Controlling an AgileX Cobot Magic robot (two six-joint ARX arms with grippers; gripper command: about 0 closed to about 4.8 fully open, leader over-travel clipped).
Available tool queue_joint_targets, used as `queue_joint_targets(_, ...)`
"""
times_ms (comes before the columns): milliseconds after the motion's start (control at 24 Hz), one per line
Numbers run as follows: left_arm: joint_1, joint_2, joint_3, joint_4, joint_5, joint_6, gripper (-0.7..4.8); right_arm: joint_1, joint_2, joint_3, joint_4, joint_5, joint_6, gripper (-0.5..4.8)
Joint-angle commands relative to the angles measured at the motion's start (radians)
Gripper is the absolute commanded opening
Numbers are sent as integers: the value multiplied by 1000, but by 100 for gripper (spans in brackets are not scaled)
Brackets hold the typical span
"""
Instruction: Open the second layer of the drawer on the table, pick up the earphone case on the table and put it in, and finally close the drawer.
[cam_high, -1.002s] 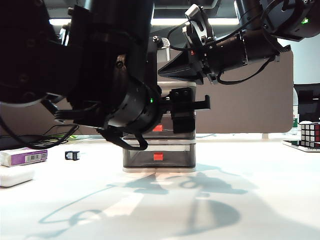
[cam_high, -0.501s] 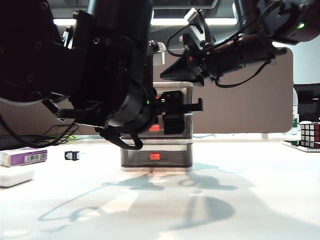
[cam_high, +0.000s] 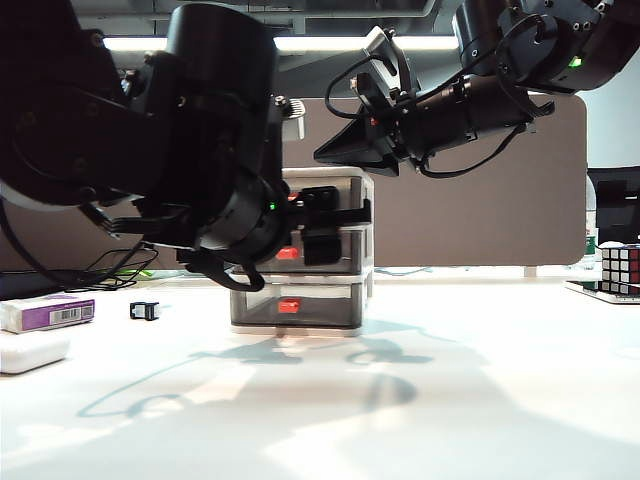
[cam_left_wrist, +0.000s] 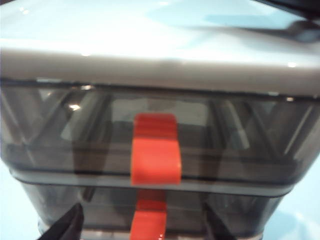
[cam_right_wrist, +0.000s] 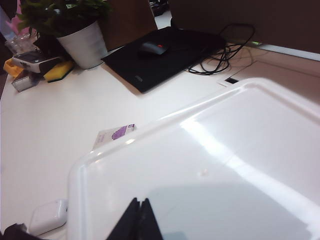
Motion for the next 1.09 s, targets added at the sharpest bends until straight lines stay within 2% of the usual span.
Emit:
queue_joint_targets(42,13,17,14,13,29,-12,294,2,5,10,-24,-5,10,-5)
queue_joint_targets(209,11,72,63,9,70,-18,294,3,11,45,-25,2,10,-5)
queue_joint_targets(376,-1,73,65,9,31,-13,294,3,13,61,-24,13,10,-5)
queue_joint_targets(543,0,73,65,10,12,40,294,2,19,87,-35,21,10,-5)
queue_joint_targets(710,-6,72,65,10,-26,103,272,2,37,103,-52,20,10,-5)
queue_joint_targets(835,-6,72,64,10,-28,114,267,2,48,103,-61,20,10,-5)
queue_joint_targets(918,-1,63,61,10,7,114,215,2,48,103,-88,20,-19,-5)
queue_joint_targets(960,4,51,53,10,40,116,205,2,48,103,-97,20,-34,-5)
queue_joint_targets(1085,13,33,39,-5,40,121,206,-3,48,103,-98,20,-36,-5)
